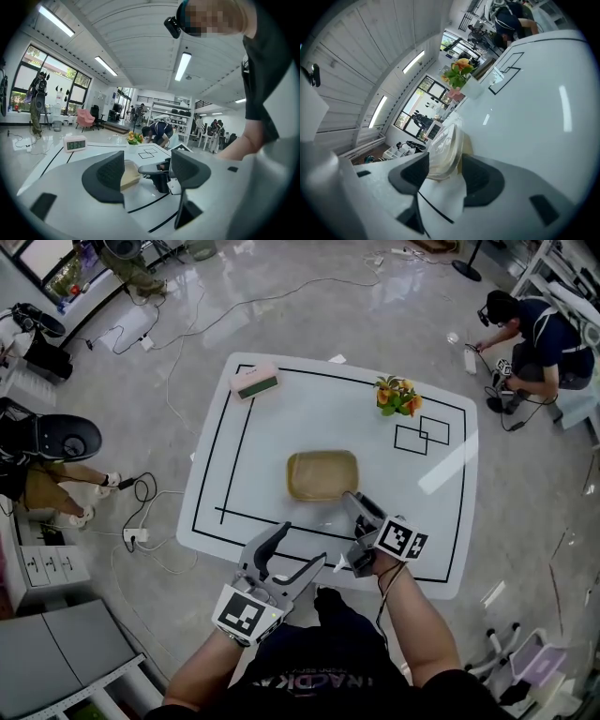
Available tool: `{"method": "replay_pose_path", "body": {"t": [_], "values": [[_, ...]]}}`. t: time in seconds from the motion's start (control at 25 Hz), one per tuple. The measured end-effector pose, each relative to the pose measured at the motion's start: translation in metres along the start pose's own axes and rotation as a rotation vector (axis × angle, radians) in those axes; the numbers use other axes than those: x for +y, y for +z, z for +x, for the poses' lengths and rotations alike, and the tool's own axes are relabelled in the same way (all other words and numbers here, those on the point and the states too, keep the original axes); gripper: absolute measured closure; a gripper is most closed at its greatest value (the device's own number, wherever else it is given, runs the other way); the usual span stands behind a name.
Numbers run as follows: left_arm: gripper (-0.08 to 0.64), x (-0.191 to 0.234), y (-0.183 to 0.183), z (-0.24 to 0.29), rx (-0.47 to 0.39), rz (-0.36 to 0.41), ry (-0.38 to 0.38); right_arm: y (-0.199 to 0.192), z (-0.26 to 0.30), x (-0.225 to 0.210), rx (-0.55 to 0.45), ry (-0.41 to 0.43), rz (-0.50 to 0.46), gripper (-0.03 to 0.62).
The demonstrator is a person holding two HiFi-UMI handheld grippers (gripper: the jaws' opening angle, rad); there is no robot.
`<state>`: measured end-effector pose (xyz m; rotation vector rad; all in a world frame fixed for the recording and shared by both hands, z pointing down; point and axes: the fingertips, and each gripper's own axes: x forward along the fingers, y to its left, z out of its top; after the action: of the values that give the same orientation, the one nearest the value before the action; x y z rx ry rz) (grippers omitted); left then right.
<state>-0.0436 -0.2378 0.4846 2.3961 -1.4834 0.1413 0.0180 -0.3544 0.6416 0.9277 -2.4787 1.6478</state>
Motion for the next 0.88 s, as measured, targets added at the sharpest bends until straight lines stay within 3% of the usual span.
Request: {"method": "replay_pose_path", "body": {"t": [0.28, 0.64, 0.88], "values": [[0.255, 0.005, -0.002, 0.000, -0.008, -0.004, 0.021, -0.001, 0.002, -0.003, 0.017, 0.002, 0.041, 0.445], [0.255, 0.002, -0.003, -0.001, -0.009, -0.008, 0.013, 0.000, -0.006, -0.002, -0.006, 0.009, 0.072, 0.471], [0.255, -0.001, 0.000, -0.006, -0.012, -0.005, 0.004, 0.006, -0.017, 0.019, -0.053, 0.079, 0.065, 0.527]]}}
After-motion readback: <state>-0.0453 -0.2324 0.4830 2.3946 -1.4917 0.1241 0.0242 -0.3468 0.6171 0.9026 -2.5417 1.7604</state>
